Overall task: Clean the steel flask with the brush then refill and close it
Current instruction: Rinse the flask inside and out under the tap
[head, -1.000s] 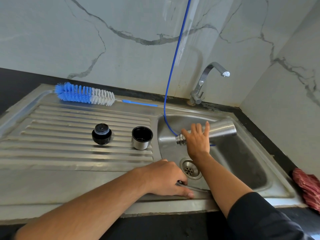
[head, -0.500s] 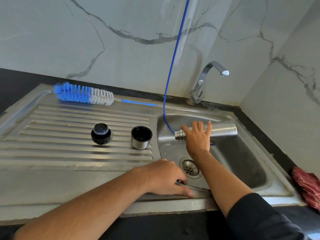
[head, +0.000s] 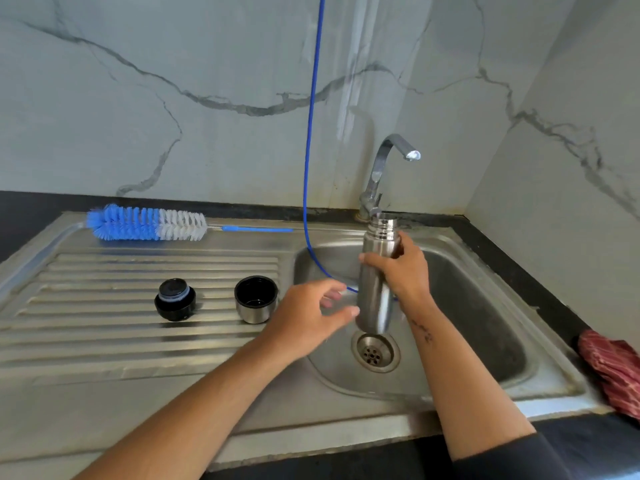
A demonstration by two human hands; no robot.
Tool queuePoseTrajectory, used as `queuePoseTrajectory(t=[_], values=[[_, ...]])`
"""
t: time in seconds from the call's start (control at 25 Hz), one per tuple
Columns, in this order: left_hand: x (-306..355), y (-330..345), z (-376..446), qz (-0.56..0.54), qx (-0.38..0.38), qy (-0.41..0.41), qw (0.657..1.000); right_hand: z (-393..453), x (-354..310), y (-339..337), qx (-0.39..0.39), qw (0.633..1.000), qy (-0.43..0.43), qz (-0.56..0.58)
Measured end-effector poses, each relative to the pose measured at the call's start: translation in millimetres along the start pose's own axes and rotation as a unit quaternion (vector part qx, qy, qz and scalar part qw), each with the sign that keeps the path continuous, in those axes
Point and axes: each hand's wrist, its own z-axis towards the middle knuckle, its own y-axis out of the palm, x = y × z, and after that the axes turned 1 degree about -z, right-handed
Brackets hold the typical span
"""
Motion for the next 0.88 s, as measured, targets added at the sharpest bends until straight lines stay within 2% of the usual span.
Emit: queuePoseTrajectory(t=[0.12,0.2,0.4,0.52,0.56,0.6,0.72,0.88], values=[[10.2,13.2,25.2,0.007,0.009,-0.082,0.997,-6.5,-17.8,-5.0,-0.037,0.994,-0.014,0.106],[18.8,21.2,35.2,-0.012,-0.003,-0.097,0.995,-8.7,-25.7,-6.3,-0.054,0.987,-0.02,0.148],[17.1,30.9,39.1,-0.022,0.038,-0.073,0.996,-8.9,-29.7,-9.0,-0.097,0.984,-0.022,0.147],[12.7,25.0,35.2,-0.046,0.083,-0.087,0.992,1.4,-30.7,-13.0,-0.193,0.975,-0.005,0.111],[11.5,23.6,34.0,-0.06,0.099,-0.093,0.989,10.8,-28.3,-14.1,-0.201,0.973,0.011,0.114],[11.2,22.9,32.7,-0.074,0.116,-0.098,0.986,22.7,-24.4,-14.8,-0.18,0.977,0.029,0.108],[8.4,26.7,31.2,-0.103,0.149,-0.105,0.978,79.2,-4.7,-9.1,-0.037,0.999,0.025,0.011],[0.7,35.6,34.7,-0.109,0.159,-0.104,0.976,150.1,15.5,2.0,0.003,0.998,-0.007,-0.063]])
